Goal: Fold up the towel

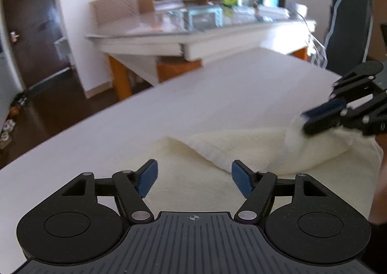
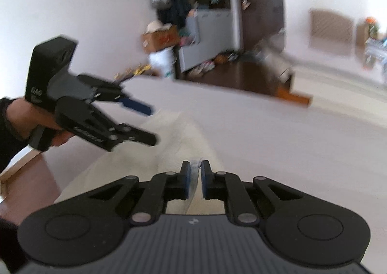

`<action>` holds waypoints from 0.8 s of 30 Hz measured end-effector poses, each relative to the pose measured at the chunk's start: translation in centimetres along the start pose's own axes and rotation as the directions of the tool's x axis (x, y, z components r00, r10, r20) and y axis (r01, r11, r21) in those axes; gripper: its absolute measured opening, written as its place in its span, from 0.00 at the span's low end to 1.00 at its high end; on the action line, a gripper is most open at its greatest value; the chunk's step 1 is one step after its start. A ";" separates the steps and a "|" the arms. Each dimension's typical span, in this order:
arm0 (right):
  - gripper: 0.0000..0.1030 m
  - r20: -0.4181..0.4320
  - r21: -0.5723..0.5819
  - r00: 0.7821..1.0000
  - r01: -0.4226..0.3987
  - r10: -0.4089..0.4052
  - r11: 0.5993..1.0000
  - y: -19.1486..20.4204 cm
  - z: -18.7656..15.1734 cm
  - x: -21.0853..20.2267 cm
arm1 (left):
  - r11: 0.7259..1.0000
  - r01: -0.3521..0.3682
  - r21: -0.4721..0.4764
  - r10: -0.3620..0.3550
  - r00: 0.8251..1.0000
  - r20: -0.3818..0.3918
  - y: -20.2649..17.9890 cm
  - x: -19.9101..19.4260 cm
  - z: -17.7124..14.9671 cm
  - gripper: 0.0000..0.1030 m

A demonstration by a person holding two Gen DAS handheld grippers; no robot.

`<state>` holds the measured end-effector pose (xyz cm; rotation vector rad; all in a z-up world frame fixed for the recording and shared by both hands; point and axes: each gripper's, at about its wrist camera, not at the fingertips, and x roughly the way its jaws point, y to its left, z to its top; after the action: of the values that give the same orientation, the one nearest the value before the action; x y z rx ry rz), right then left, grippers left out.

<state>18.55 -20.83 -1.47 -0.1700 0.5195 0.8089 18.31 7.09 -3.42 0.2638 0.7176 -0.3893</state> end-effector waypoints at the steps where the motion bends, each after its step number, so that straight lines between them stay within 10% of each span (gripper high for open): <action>1: 0.10 0.020 -0.007 0.999 0.041 -0.040 0.999 -0.4 0.2 -0.2 | 1.000 -0.005 -0.003 0.005 1.000 0.001 0.2 -0.1 0.0 0.73; 9: 0.10 -0.008 0.035 0.958 0.286 -0.286 0.958 -6.0 0.4 3.5 | 0.999 -0.040 -0.019 0.040 0.999 0.000 1.3 -0.2 -0.1 0.73; 18: 0.12 -0.083 -0.040 0.939 0.331 -0.333 0.943 -7.8 -0.3 7.9 | 0.998 -0.063 -0.029 0.062 0.998 -0.008 1.6 1.5 0.1 0.73; 24: 0.35 -0.068 -0.024 0.944 0.322 -0.323 0.946 -7.1 -0.1 6.0 | 0.995 -0.078 -0.057 0.079 0.997 0.010 1.9 0.8 0.4 0.74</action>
<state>27.14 -21.89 -4.88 -0.2885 0.5372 0.4863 19.93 8.44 -3.51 0.2357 0.7032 -0.2953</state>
